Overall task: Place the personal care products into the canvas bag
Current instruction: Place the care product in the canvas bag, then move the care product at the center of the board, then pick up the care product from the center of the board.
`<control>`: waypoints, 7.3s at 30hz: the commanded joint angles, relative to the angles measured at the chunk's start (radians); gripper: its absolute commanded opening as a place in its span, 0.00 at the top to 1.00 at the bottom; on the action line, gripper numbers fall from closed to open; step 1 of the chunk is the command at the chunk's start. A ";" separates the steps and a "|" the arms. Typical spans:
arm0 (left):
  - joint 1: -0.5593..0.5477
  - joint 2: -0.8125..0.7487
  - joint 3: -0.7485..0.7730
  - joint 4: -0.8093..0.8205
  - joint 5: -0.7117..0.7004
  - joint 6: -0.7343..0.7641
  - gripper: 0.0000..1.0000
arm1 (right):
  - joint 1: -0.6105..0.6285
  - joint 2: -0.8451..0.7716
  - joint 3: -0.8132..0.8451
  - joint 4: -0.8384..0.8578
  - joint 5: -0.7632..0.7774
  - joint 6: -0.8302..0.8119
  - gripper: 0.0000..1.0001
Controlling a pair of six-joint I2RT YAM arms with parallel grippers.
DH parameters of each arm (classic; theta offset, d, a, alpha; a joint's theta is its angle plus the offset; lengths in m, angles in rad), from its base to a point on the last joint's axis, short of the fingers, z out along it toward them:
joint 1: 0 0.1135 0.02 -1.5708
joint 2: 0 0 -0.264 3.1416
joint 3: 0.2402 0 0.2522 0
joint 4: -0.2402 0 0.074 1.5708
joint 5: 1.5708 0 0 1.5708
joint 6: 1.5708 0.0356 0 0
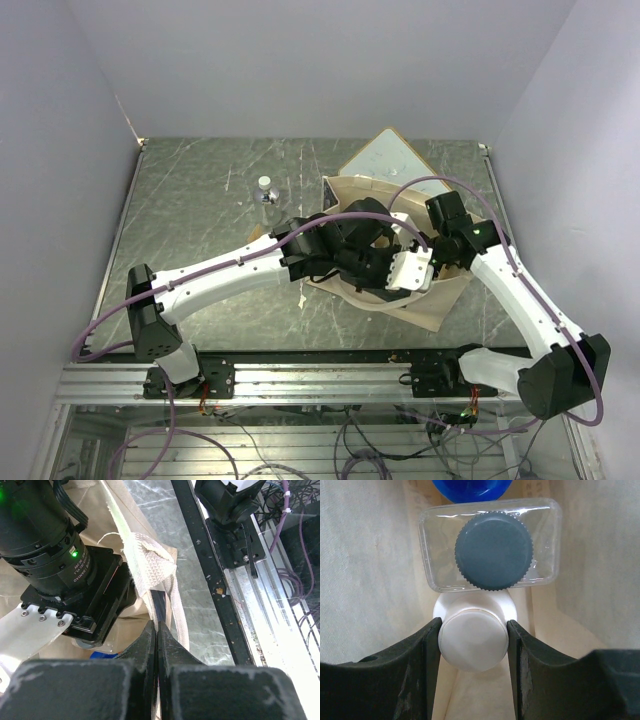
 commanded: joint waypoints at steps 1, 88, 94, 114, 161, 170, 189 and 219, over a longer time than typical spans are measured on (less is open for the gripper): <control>-0.001 -0.045 0.015 0.017 0.074 0.005 0.93 | -0.004 -0.034 -0.032 0.048 -0.034 -0.011 1.00; 0.760 -0.244 -0.081 0.246 -0.405 -0.458 0.22 | -0.038 0.026 0.623 0.106 -0.148 0.170 0.19; 0.871 -0.085 -0.094 0.222 -0.324 -0.443 0.21 | -0.037 -0.001 0.603 0.104 -0.141 0.165 0.19; 0.872 0.259 0.008 0.123 -0.288 -0.384 0.38 | -0.041 -0.022 0.526 0.106 -0.131 0.153 0.19; 0.695 -0.444 -0.463 -0.105 0.154 -0.012 0.93 | 0.003 0.052 0.594 0.088 -0.363 0.031 0.18; 0.571 -0.529 -0.603 -0.098 0.203 0.116 0.93 | 0.150 0.171 0.651 0.164 -0.406 0.024 0.19; 0.530 -0.484 -0.669 -0.109 0.195 0.182 0.44 | 0.276 0.223 0.601 0.217 -0.394 -0.011 0.20; 1.221 -0.594 -0.409 0.066 -0.262 -0.474 0.01 | 0.711 0.498 0.642 0.159 -0.208 -0.136 0.22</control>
